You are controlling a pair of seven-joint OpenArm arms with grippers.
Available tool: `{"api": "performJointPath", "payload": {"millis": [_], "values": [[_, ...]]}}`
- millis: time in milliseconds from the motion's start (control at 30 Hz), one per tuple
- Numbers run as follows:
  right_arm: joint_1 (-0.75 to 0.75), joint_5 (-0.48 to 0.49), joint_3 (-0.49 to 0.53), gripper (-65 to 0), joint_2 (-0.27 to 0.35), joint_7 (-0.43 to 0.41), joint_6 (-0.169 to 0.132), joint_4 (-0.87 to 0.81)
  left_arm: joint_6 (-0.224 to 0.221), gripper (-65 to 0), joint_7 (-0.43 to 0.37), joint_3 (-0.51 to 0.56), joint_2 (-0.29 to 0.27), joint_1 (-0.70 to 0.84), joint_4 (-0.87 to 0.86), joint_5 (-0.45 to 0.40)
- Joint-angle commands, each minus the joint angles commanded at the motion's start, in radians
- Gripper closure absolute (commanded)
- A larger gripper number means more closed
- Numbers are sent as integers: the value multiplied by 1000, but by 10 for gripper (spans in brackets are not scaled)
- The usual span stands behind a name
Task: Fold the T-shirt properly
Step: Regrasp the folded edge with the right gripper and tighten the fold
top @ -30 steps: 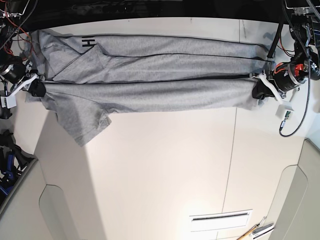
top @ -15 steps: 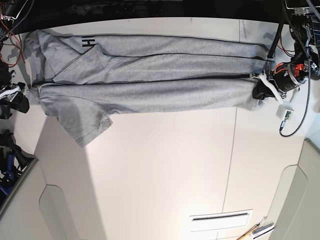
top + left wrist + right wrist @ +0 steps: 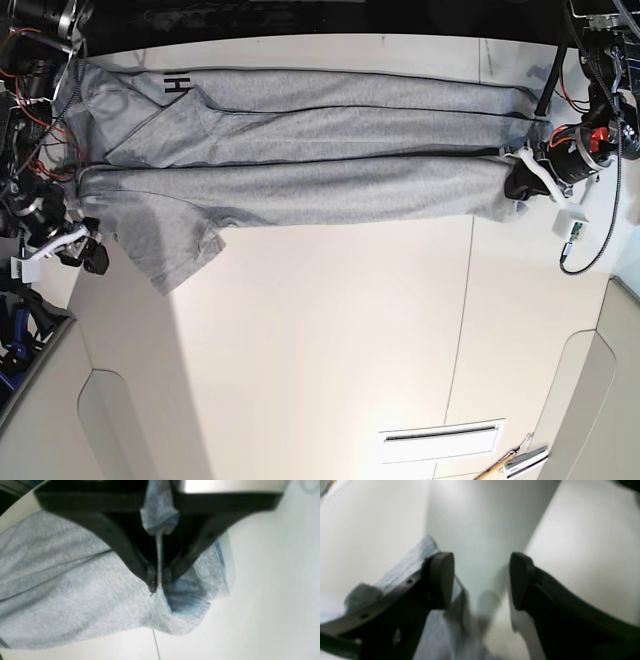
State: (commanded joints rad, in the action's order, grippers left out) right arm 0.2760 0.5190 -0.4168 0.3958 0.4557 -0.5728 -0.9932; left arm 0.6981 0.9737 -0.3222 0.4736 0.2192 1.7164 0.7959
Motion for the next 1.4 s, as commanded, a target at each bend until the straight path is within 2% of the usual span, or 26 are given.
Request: {"api": "performJointPath", "payload": {"millis": [100,200,367,567,600,633,767,900,1000,1100,1267,1400], "values": [[57,0,78,-347,-1,2,-5,86,0,0,0,0,0,0,0,0],[64,0,142,-347,-21,21,-11,100,0,0,-3,0,0,0,0,0],[63,0,152,-347,-78,70,-21,96,0,0,-8,0,0,0,0,0],[61,0,152,-344,-116,119,-26,65,0,0,-8,0,0,0,0,0],[61,0,152,-330,-117,121,-26,63,0,0,-8,0,0,0,0,0],[61,0,152,-286,-118,121,-26,63,0,0,-8,0,0,0,0,0],[61,0,152,0,-119,121,-26,63,0,0,-10,0,0,0,0,0],[60,35,150,0,-118,130,-26,45,0,0,-13,0,0,0,0,0],[38,93,138,0,-118,187,-26,-42,0,0,-13,0,0,0,0,1],[-28,126,127,0,-115,254,-26,-205,0,0,-12,0,1,0,0,16],[-193,136,110,0,-87,275,-26,-483,0,0,-10,-18,1,0,14,15],[-305,141,37,0,-82,286,-26,-617,0,0,25,-69,1,1,26,27]]}}
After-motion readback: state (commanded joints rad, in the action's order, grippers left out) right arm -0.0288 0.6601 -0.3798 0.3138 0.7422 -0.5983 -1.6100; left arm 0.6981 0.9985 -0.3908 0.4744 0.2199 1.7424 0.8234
